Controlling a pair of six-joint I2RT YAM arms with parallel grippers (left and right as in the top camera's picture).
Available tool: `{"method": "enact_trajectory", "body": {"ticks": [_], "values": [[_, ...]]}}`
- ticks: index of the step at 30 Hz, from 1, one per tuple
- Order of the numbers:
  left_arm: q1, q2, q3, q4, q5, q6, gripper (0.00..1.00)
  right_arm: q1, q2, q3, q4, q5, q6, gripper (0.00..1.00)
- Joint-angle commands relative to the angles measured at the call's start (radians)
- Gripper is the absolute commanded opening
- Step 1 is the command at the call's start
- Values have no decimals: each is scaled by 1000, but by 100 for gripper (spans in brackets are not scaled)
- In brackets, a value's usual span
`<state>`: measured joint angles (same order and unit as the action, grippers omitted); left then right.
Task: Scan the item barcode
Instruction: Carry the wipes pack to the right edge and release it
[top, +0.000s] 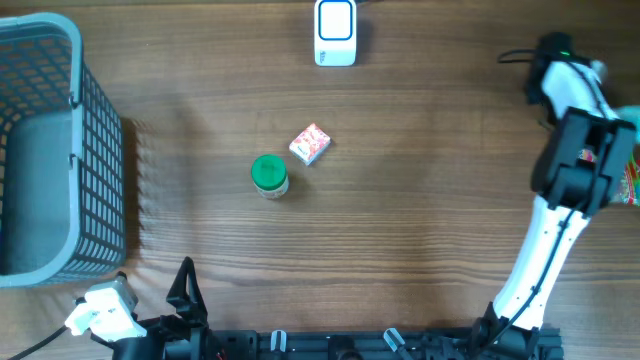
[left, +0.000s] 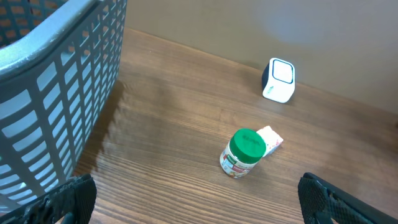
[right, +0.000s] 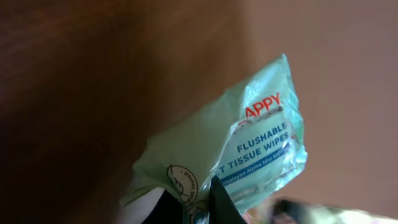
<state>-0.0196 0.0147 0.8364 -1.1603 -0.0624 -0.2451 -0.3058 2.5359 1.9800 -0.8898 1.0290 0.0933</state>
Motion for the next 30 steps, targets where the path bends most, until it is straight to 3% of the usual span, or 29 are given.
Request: {"method": "enact_trajectory", "body": {"ticks": [1, 2, 3, 4, 5, 6, 13, 19, 26, 30], "values": [[-6, -10, -4, 3, -10, 2, 100, -37, -41, 8, -31, -410, 177, 4], [-6, -10, -4, 3, -10, 2, 100, -41, -41, 8, -35, -454, 180, 4], [-6, -10, -4, 3, -10, 2, 100, -43, -41, 8, -38, -513, 179, 23], [-6, -10, -4, 3, -10, 2, 100, -43, -42, 8, -42, -561, 180, 66], [-6, -10, -4, 3, -10, 2, 100, -43, -42, 8, -45, -605, 180, 92], [-6, -10, -5, 3, -10, 2, 100, -41, -46, 8, -47, -659, 190, 100], [-6, -10, -5, 3, -10, 2, 100, -37, -130, 10, -74, -831, 282, 100], [-6, -10, -4, 3, -10, 2, 100, 9, -346, 10, -98, -845, 275, 100], [-6, -10, -4, 3, -10, 2, 100, 174, -584, 10, -160, -1146, 295, 100], [-6, -10, -4, 3, -10, 2, 100, 325, -598, 6, -259, -1143, 422, 100]]}}
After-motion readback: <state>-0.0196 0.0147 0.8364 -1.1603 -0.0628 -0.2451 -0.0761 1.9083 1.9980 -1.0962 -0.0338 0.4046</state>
